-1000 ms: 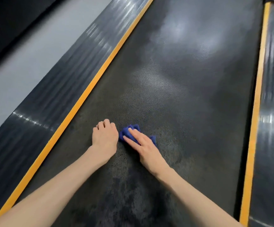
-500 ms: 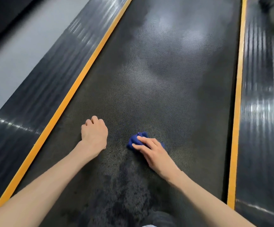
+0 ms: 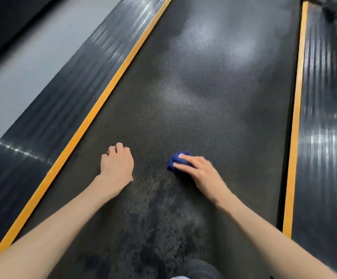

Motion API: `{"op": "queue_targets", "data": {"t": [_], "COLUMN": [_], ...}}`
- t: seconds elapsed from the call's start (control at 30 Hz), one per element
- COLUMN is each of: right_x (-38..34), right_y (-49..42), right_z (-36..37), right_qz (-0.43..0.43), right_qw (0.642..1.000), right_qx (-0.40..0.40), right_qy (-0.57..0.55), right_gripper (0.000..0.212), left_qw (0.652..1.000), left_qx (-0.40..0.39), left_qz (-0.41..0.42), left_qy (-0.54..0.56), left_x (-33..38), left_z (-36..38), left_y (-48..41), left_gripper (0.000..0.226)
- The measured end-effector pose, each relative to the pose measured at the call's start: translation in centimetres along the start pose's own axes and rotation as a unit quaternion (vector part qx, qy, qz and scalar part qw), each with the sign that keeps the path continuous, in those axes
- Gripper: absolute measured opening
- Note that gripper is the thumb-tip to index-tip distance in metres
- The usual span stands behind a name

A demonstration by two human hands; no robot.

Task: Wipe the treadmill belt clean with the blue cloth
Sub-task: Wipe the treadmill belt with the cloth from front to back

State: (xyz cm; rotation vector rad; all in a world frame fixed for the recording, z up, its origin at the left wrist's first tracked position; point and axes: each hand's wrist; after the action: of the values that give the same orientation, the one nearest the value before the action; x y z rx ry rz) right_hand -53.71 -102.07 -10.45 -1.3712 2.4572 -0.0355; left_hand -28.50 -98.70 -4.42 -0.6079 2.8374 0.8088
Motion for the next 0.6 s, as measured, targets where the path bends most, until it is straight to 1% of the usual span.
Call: {"op": "queue_targets", "data": {"t": [0.03, 0.1, 0.13, 0.17, 0.2, 0.23, 0.27, 0.3, 0.33, 0.37, 0.4, 0.43, 0.47, 0.53, 0.57, 0.6], "right_x": [1.1, 1.1, -0.1, -1.7, -3.4, -4.6, -5.1, -4.5, -3.1, -1.3, 0.7, 2.7, 4.2, 5.3, 4.5, 3.0], "right_y": [-0.5, -2.1, -2.9, -3.4, -3.3, -2.7, -1.9, -1.6, -1.7, -2.2, -2.8, -3.7, -4.7, -7.3, -8.8, -10.3], "right_z": [-0.3, 0.2, 0.9, 1.4, 2.0, 2.3, 2.4, 2.1, 1.7, 1.5, 1.5, 1.1, 0.8, 0.7, 0.9, 1.2], "right_qz": [0.064, 0.232, 0.261, 0.237, 0.167, 0.075, -0.007, -0.059, -0.079, -0.062, -0.015, 0.058, 0.137, 0.253, 0.294, 0.307], "right_qw": [0.998, 0.968, 0.959, 0.966, 0.982, 0.994, 0.998, 0.997, 0.996, 0.997, 0.999, 0.997, 0.988, 0.958, 0.941, 0.931], "right_qx": [0.024, 0.091, 0.100, 0.095, 0.082, 0.062, 0.035, 0.002, -0.017, -0.011, 0.014, 0.045, 0.069, 0.113, 0.135, 0.146], "right_qy": [-0.003, -0.032, -0.038, -0.034, -0.032, -0.040, -0.044, -0.042, -0.037, -0.033, -0.029, -0.028, -0.032, -0.070, -0.098, -0.133], "right_gripper": [0.038, 0.042, 0.042, 0.041, 0.040, 0.040, 0.041, 0.042, 0.042, 0.042, 0.041, 0.041, 0.042, 0.044, 0.044, 0.044], "left_qw": [1.000, 1.000, 1.000, 1.000, 1.000, 1.000, 1.000, 1.000, 1.000, 0.999, 0.999, 0.998, 0.997, 0.994, 0.993, 0.992], "left_qx": [0.001, 0.000, 0.000, 0.000, 0.001, 0.004, 0.004, 0.002, 0.000, 0.003, 0.008, 0.011, 0.011, 0.002, 0.000, 0.000], "left_qz": [0.002, 0.005, 0.006, 0.007, 0.007, 0.009, 0.010, 0.012, 0.016, 0.025, 0.036, 0.048, 0.061, 0.085, 0.096, 0.103], "left_qy": [0.003, 0.009, 0.011, 0.013, 0.015, 0.015, 0.016, 0.018, 0.019, 0.021, 0.025, 0.035, 0.048, 0.069, 0.070, 0.068], "left_x": [-0.1, -0.3, -0.4, -0.4, -0.3, -0.3, -0.3, -0.4, -0.5, -0.7, -1.1, -1.6, -2.2, -3.7, -4.3, -4.9], "left_z": [0.1, 0.1, 0.2, 0.2, 0.1, 0.0, -0.1, -0.1, -0.2, -0.1, 0.0, 0.3, 0.6, 1.0, 1.1, 1.2], "left_y": [0.0, 0.0, 0.0, 0.0, 0.0, -0.1, -0.2, -0.2, -0.2, -0.2, -0.2, -0.2, -0.2, 0.0, 0.1, 0.2], "left_gripper": [0.075, 0.075, 0.074, 0.074, 0.074, 0.074, 0.075, 0.075, 0.075, 0.076, 0.076, 0.077, 0.079, 0.084, 0.087, 0.089]}}
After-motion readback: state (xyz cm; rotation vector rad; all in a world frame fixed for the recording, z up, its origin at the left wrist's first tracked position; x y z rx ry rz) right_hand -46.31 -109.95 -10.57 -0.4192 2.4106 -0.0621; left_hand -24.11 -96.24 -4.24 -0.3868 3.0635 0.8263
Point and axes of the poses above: each hand's wrist, its own y-axis away from the middle knuckle, its own z-axis out of the palm, x = y × z, and after that the axes turned 14 degrees about -z, right-handed
